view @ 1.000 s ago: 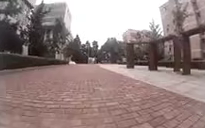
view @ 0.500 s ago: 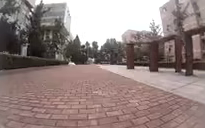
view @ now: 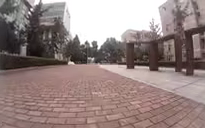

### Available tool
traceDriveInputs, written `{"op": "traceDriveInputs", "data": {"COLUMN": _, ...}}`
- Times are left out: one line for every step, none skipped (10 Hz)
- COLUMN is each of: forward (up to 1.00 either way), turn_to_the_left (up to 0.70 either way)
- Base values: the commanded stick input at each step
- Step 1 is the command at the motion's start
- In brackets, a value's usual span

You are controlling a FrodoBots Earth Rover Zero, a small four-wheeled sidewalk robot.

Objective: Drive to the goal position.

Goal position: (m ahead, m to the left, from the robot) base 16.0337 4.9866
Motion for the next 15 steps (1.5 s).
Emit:
{"op": "traceDriveInputs", "data": {"forward": 0.70, "turn_to_the_left": 0.00}}
{"op": "traceDriveInputs", "data": {"forward": 0.70, "turn_to_the_left": 0.00}}
{"op": "traceDriveInputs", "data": {"forward": 0.70, "turn_to_the_left": 0.00}}
{"op": "traceDriveInputs", "data": {"forward": 0.70, "turn_to_the_left": 0.00}}
{"op": "traceDriveInputs", "data": {"forward": 0.70, "turn_to_the_left": 0.00}}
{"op": "traceDriveInputs", "data": {"forward": 0.70, "turn_to_the_left": 0.00}}
{"op": "traceDriveInputs", "data": {"forward": 0.70, "turn_to_the_left": 0.00}}
{"op": "traceDriveInputs", "data": {"forward": 0.70, "turn_to_the_left": 0.00}}
{"op": "traceDriveInputs", "data": {"forward": 0.70, "turn_to_the_left": 0.00}}
{"op": "traceDriveInputs", "data": {"forward": 0.70, "turn_to_the_left": 0.00}}
{"op": "traceDriveInputs", "data": {"forward": 0.70, "turn_to_the_left": 0.00}}
{"op": "traceDriveInputs", "data": {"forward": 0.70, "turn_to_the_left": 0.05}}
{"op": "traceDriveInputs", "data": {"forward": 0.70, "turn_to_the_left": 0.11}}
{"op": "traceDriveInputs", "data": {"forward": 0.70, "turn_to_the_left": 0.13}}
{"op": "traceDriveInputs", "data": {"forward": 0.70, "turn_to_the_left": 0.14}}
